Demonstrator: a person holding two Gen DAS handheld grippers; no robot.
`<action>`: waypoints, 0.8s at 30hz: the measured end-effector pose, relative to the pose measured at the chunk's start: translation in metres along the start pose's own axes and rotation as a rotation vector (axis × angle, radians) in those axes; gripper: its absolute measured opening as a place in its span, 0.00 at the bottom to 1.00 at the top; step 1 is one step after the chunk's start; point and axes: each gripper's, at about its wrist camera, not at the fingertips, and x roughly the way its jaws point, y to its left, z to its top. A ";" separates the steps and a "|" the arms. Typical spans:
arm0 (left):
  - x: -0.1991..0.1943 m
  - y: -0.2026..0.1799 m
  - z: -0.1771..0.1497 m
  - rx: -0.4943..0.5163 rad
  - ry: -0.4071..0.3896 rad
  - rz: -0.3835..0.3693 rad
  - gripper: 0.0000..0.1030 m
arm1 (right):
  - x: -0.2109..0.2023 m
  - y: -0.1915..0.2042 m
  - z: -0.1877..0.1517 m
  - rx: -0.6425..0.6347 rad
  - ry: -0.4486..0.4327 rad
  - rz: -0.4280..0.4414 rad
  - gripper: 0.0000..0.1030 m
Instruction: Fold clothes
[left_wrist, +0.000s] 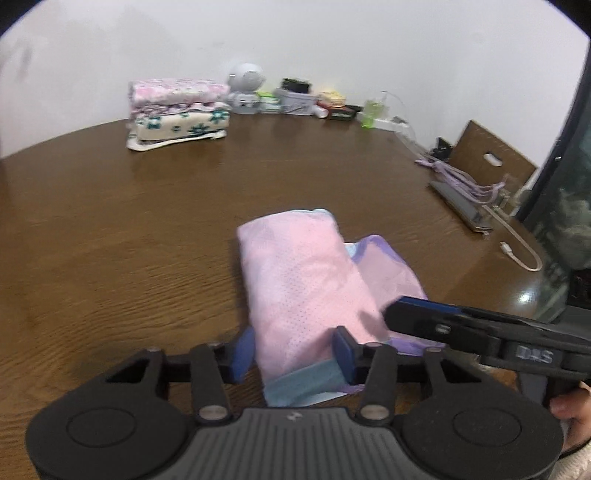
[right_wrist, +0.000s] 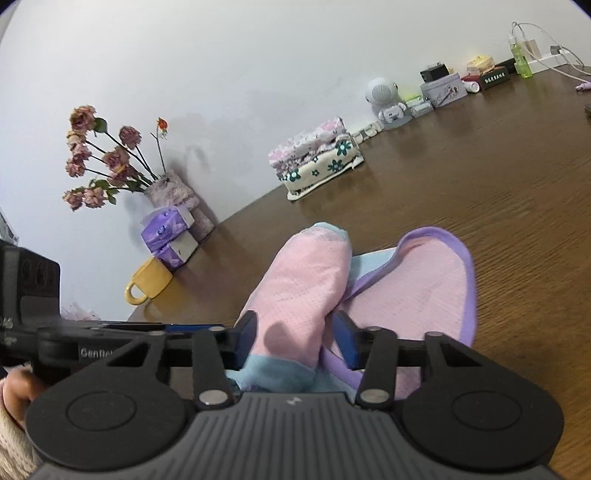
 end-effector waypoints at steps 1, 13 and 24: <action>0.002 -0.001 -0.001 0.015 -0.002 -0.011 0.35 | 0.003 0.000 -0.002 0.004 0.012 -0.012 0.30; -0.023 0.005 -0.045 0.137 -0.074 -0.036 0.52 | -0.024 0.036 -0.033 -0.274 0.048 -0.151 0.42; -0.004 -0.023 -0.055 0.286 -0.074 0.131 0.42 | 0.009 0.069 -0.049 -0.502 0.070 -0.260 0.41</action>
